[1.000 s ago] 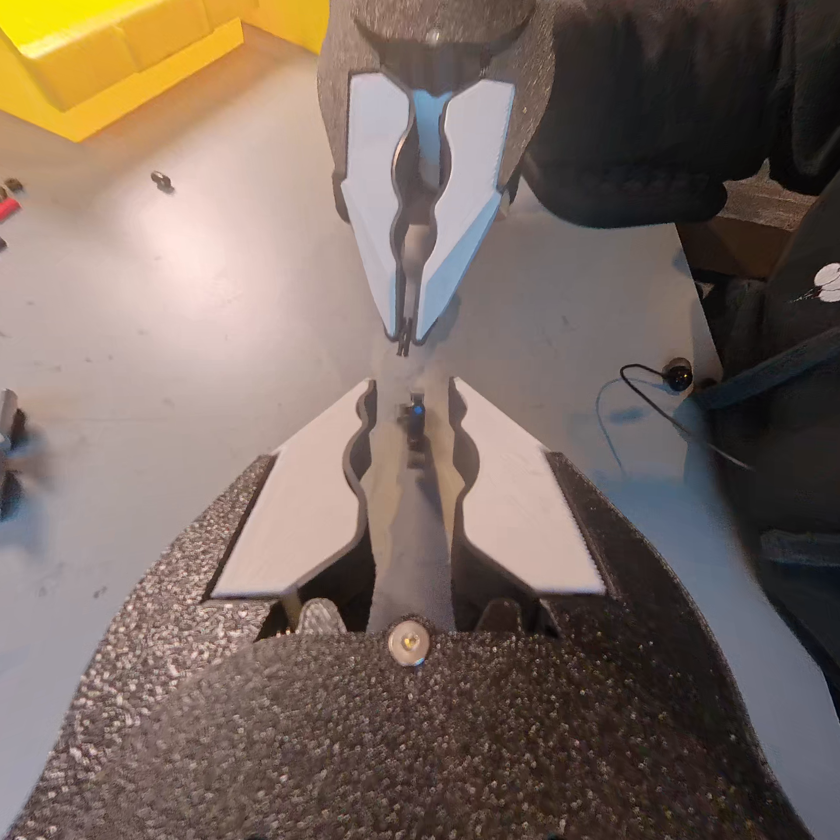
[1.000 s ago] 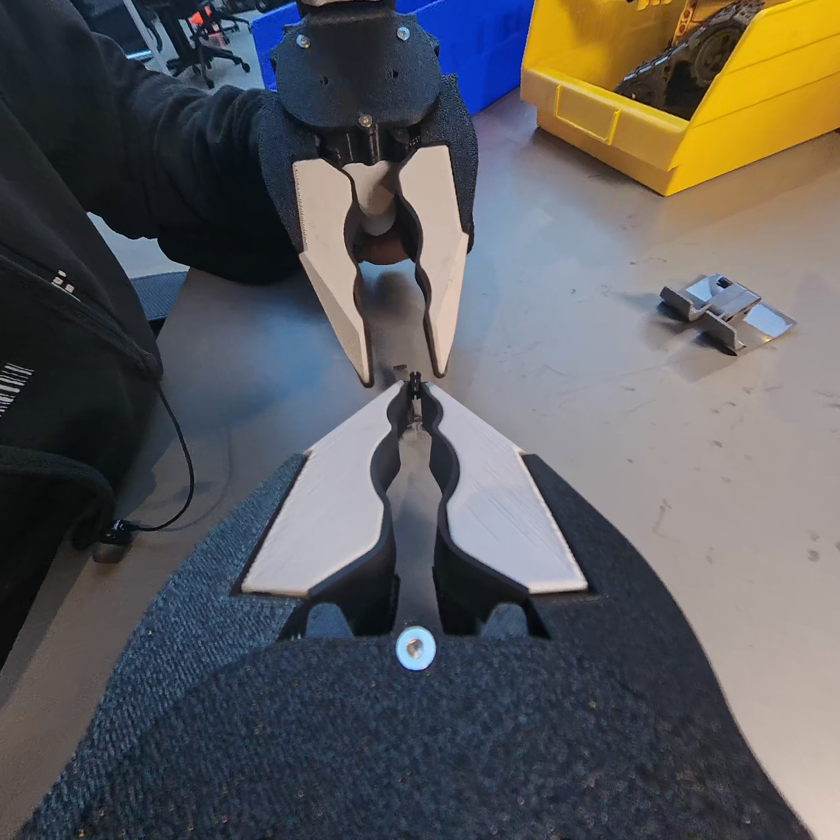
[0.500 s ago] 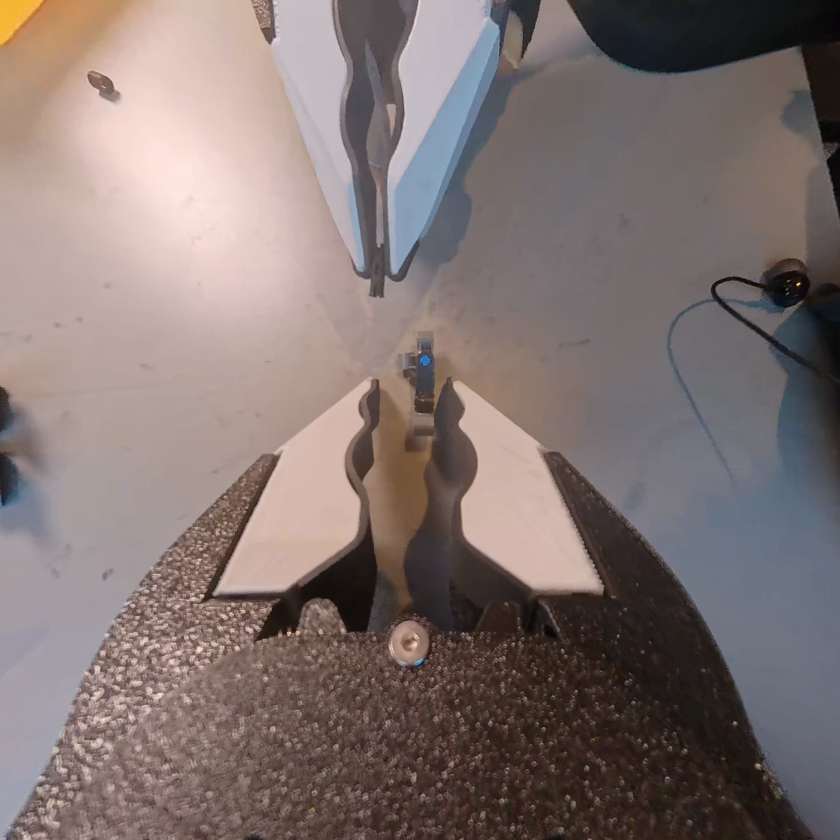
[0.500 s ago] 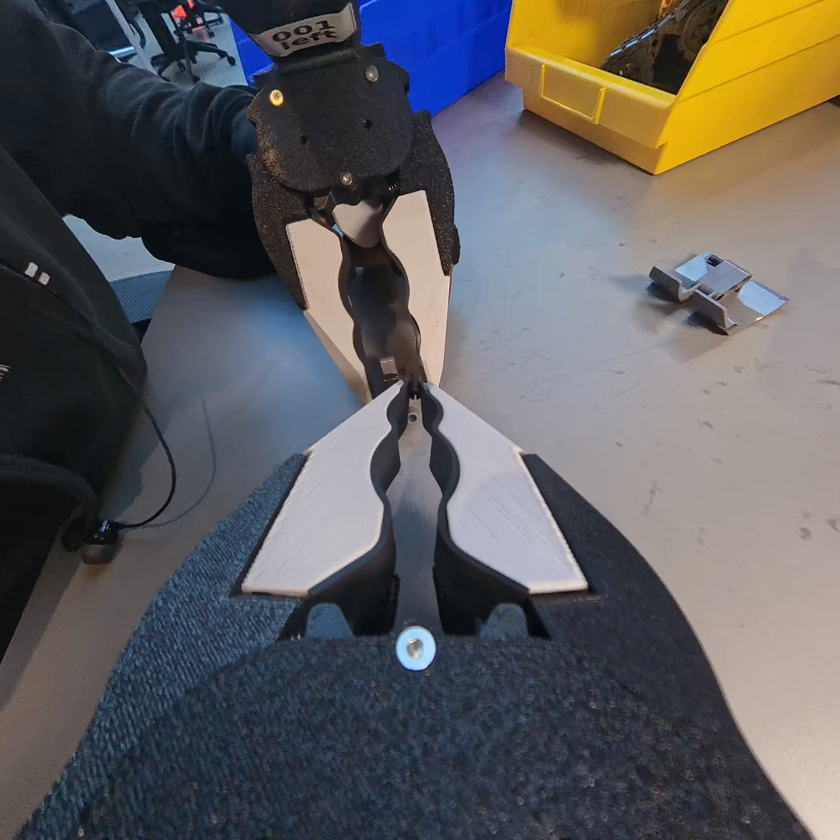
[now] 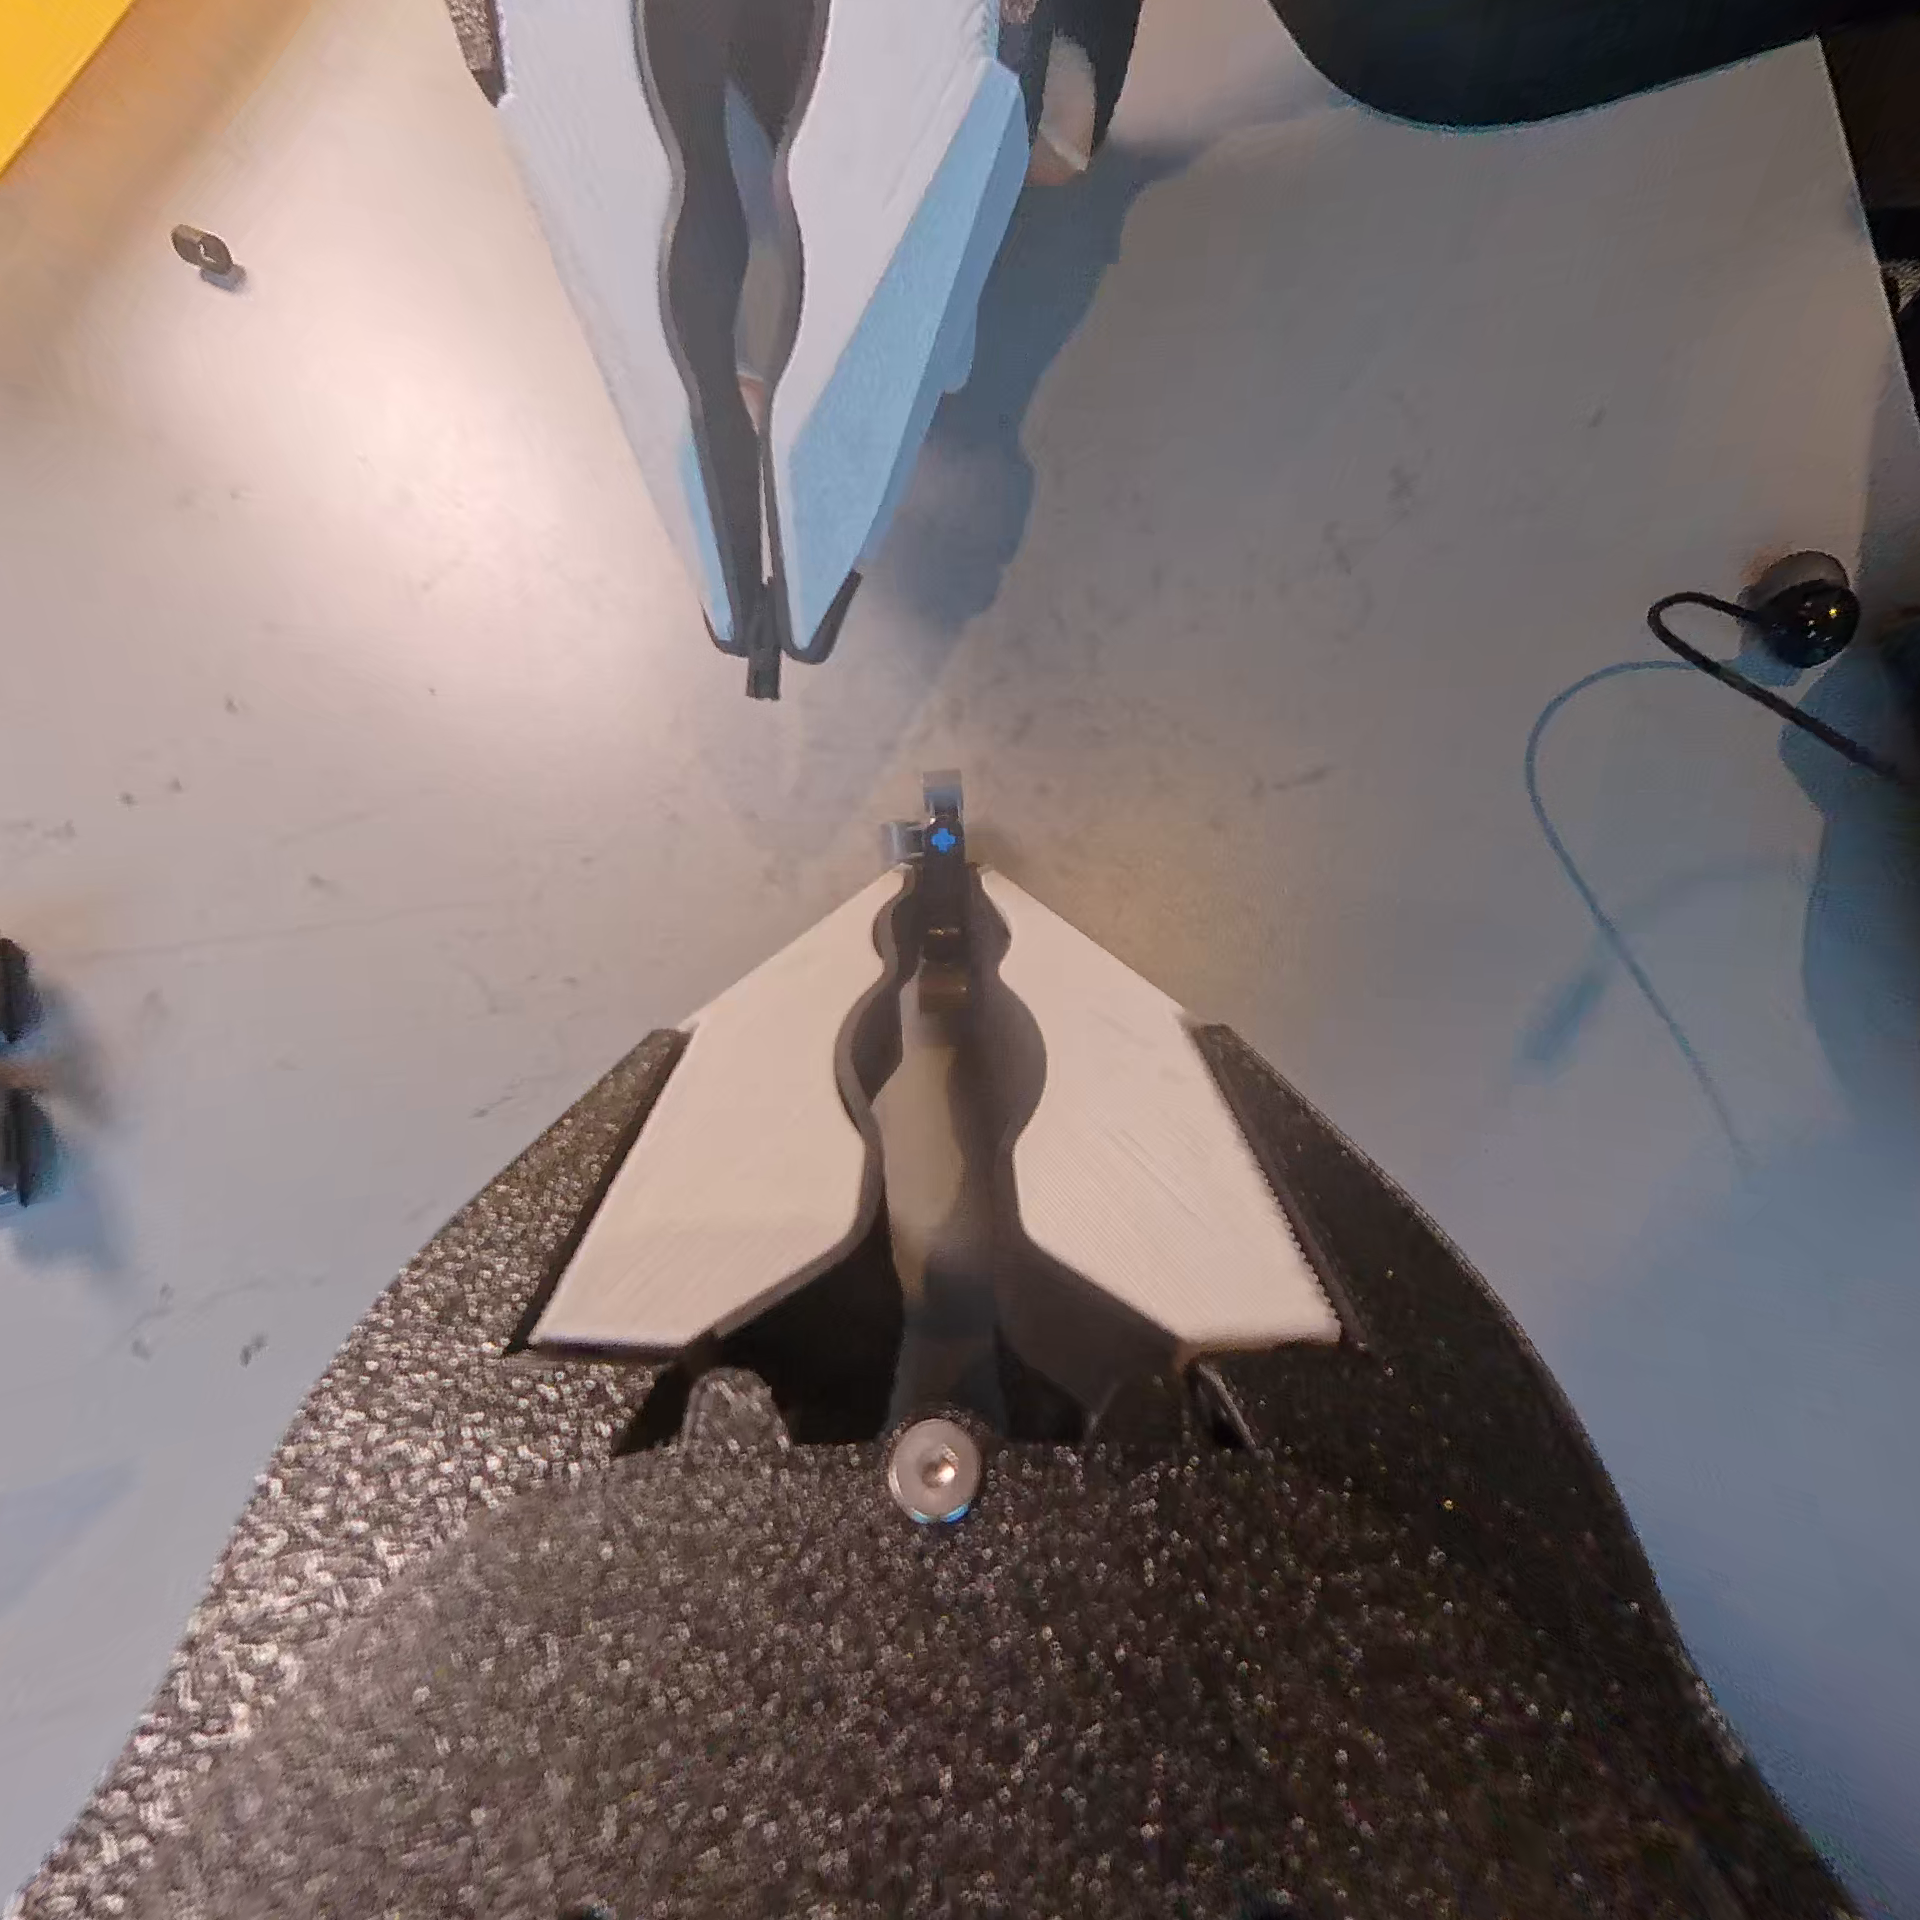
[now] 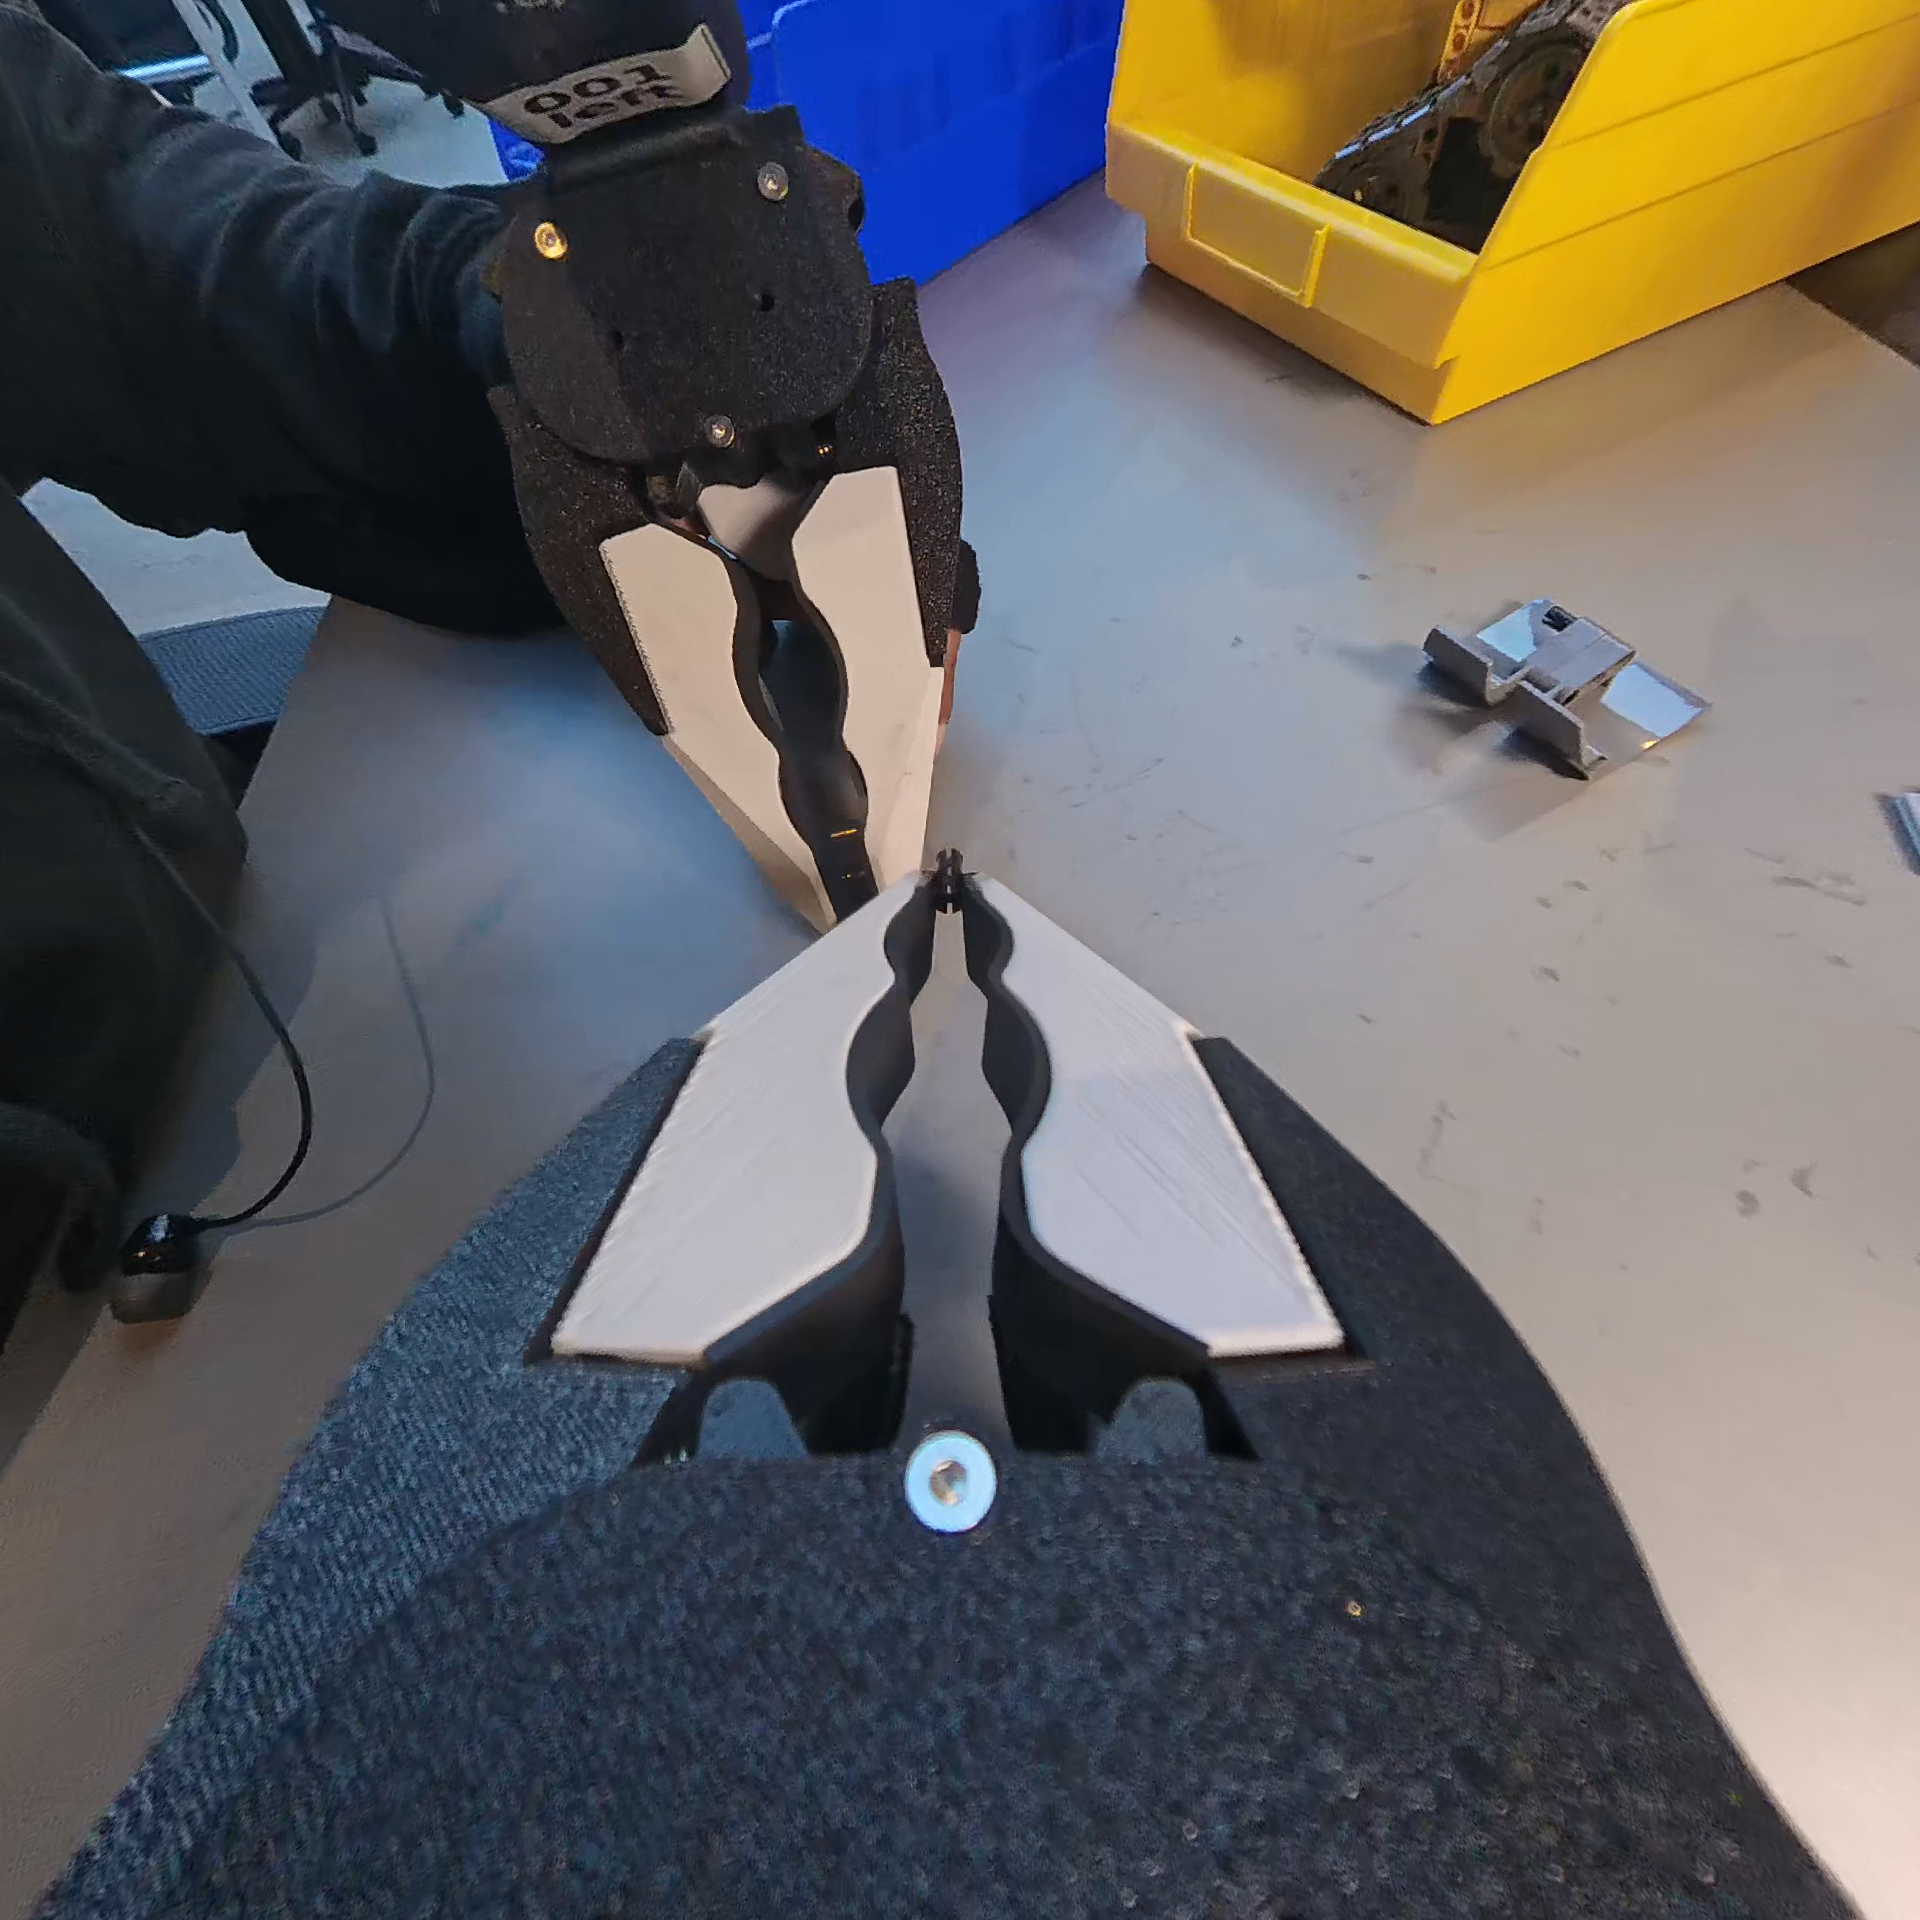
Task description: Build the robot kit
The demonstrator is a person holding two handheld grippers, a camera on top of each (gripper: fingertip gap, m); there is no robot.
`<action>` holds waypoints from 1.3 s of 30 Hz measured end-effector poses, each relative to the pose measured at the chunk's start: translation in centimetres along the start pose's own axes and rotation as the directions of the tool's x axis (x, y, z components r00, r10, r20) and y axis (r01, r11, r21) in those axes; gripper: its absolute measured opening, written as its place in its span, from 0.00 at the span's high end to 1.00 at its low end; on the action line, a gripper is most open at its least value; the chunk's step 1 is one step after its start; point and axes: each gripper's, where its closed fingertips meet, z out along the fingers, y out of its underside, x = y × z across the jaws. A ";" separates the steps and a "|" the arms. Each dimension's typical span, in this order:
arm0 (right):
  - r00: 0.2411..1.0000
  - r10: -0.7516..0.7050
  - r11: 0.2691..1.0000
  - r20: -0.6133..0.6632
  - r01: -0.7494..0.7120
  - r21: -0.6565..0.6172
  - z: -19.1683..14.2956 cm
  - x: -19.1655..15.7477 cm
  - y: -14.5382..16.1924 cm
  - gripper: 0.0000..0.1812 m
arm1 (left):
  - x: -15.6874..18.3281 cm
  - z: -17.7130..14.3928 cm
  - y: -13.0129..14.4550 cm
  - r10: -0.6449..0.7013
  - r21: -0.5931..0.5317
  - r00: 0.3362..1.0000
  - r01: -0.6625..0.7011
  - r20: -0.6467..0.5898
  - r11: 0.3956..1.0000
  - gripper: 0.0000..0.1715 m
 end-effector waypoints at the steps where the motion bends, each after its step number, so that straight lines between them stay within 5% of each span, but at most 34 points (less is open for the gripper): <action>1: 1.000 0.000 1.000 -0.002 0.000 -0.004 0.0 0.0 0.1 0.97 | 0.0 0.0 0.0 0.002 0.000 1.000 -0.002 0.000 1.000 0.96; 29: 0.999 -0.049 0.969 0.020 0.052 -0.242 0.7 -0.8 3.7 0.98 | -0.3 0.7 -0.8 -0.050 0.027 0.998 0.050 0.034 0.998 0.96; 39: 0.987 0.158 0.958 0.022 -0.148 -0.247 0.6 -0.6 3.6 0.98 | -0.4 0.9 -0.9 0.080 0.001 0.991 -0.081 0.109 0.997 0.96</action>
